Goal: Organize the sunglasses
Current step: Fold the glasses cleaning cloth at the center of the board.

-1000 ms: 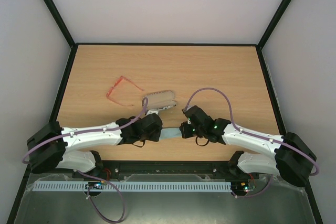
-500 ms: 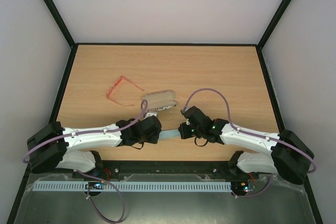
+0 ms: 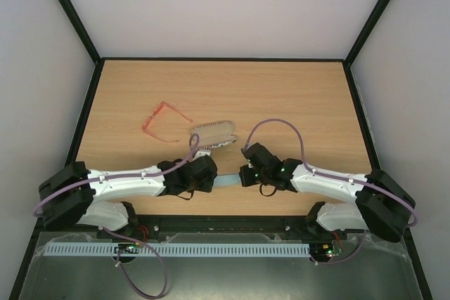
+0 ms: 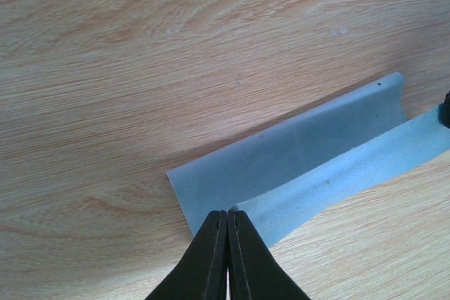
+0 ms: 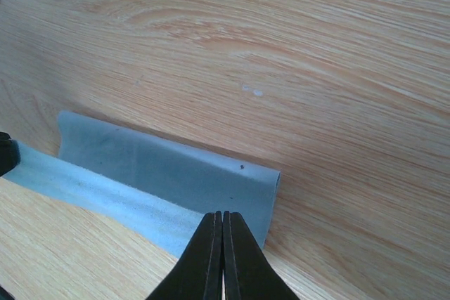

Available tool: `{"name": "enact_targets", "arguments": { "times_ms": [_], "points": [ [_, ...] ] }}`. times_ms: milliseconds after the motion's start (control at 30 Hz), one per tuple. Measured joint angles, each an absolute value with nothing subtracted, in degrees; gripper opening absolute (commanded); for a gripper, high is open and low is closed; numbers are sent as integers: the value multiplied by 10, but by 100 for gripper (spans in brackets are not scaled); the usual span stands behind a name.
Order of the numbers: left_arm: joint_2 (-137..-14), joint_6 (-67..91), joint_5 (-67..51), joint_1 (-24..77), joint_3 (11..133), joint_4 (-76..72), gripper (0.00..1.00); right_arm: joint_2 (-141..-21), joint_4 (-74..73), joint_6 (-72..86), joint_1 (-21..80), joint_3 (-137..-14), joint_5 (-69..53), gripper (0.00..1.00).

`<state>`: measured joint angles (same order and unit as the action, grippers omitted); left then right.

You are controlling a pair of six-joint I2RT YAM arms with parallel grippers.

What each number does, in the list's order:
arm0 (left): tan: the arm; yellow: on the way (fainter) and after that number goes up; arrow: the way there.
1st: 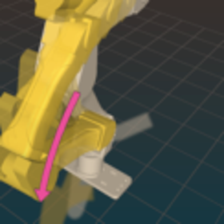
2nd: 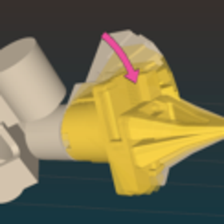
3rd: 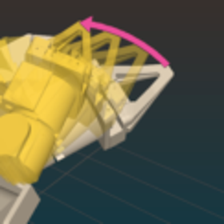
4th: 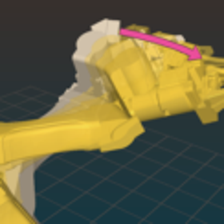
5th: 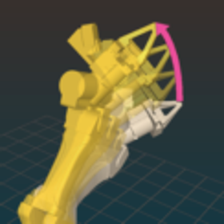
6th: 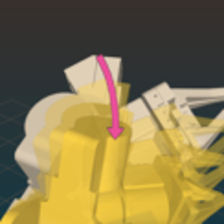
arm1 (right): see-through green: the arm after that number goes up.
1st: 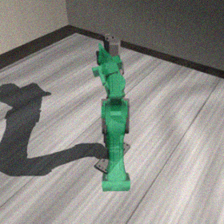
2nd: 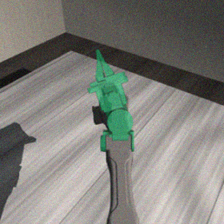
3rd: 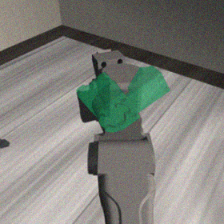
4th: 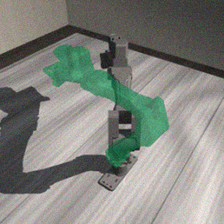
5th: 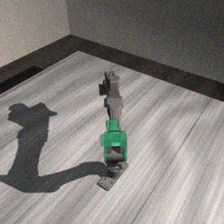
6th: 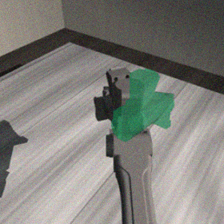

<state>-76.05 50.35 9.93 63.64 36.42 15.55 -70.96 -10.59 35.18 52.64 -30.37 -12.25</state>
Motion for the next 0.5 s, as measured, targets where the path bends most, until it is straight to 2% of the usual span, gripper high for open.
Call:
{"name": "enact_targets", "arguments": {
  "times_ms": [500],
  "points": [
    [-782,507,116,637,365,156,2,-750,-103,343,526,-342,-98,1]
  ]
}}
